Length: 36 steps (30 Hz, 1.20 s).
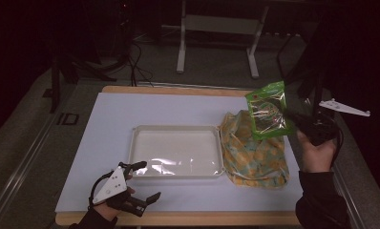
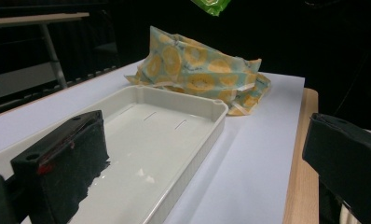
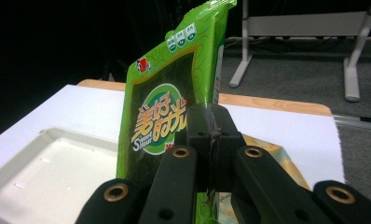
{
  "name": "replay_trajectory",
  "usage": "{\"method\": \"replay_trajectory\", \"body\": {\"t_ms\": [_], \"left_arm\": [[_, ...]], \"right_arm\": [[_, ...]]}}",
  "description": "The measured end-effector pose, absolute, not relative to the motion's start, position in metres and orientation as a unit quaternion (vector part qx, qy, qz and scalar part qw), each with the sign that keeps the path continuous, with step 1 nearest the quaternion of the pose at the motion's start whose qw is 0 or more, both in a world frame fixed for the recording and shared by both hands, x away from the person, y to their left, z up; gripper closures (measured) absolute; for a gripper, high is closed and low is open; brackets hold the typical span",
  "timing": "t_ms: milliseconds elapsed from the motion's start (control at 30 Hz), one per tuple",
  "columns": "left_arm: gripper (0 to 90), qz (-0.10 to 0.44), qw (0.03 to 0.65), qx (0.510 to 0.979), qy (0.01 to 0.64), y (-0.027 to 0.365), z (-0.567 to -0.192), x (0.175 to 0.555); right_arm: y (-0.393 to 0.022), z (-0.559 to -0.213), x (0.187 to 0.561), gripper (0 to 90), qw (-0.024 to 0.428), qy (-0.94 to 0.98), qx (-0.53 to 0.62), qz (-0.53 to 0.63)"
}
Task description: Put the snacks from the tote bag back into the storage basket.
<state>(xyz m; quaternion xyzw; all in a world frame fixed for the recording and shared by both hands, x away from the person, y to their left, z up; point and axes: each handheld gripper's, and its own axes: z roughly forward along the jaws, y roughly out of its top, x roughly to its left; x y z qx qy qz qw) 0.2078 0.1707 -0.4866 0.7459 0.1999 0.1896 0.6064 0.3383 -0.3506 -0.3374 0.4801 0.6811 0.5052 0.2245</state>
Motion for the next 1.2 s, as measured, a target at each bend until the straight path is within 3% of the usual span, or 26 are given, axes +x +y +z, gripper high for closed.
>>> {"method": "replay_trajectory", "body": {"t_ms": [1200], "left_arm": [[0.3,0.195,0.61,0.743,0.194,0.171,-0.487,0.207]], "right_arm": [[-0.253,-0.35,0.345,89.5,0.185,0.697,0.449,0.527]]}}
